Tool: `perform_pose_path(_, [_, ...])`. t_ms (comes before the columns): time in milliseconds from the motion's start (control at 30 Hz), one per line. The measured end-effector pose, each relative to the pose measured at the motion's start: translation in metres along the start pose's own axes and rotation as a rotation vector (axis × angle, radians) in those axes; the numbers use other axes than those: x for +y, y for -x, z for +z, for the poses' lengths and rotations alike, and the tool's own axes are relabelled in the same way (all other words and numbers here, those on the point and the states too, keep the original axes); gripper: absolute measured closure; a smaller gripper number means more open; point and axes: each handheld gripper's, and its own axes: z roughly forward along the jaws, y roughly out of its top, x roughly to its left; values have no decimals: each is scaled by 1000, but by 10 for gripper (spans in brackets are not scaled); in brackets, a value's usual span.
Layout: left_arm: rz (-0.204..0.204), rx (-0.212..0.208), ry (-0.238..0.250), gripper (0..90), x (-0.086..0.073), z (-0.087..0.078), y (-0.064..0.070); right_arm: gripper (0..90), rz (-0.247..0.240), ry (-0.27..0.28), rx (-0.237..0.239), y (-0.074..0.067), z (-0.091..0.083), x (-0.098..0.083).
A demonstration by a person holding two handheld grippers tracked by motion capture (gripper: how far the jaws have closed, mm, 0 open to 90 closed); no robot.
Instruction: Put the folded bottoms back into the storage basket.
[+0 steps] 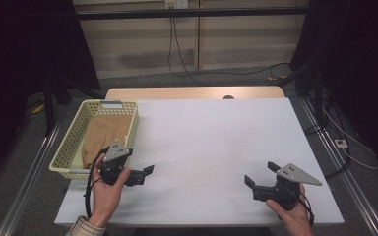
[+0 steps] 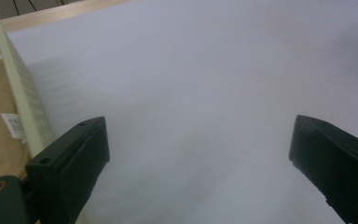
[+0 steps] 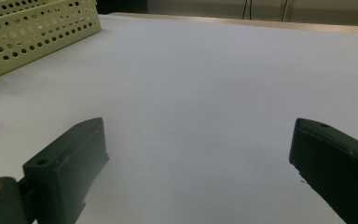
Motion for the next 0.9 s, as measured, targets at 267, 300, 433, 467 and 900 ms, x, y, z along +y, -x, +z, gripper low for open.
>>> perform_pose_path(267, [11, -56, 31, 52, -7, 12, 16, 39, 0, -1, 8, -1, 0, -1])
perform_pose_path(300, [18, -59, 27, 52, -9, 13, 17, 39, 1, -1, 8, -1, -1, -1])
perform_pose_path(433, [10, -62, 45, 55, -15, 16, 21, 39, 0, 2, 7, 0, -1, -1])
perform_pose_path(467, [12, -60, 50, 55, -16, 16, 22, 39, 0, 2, 6, 0, -1, -1])
perform_pose_path(900, [-6, -56, 108, 61, -32, 15, 27, 39, -40, 0, 18, -5, -4, -3])
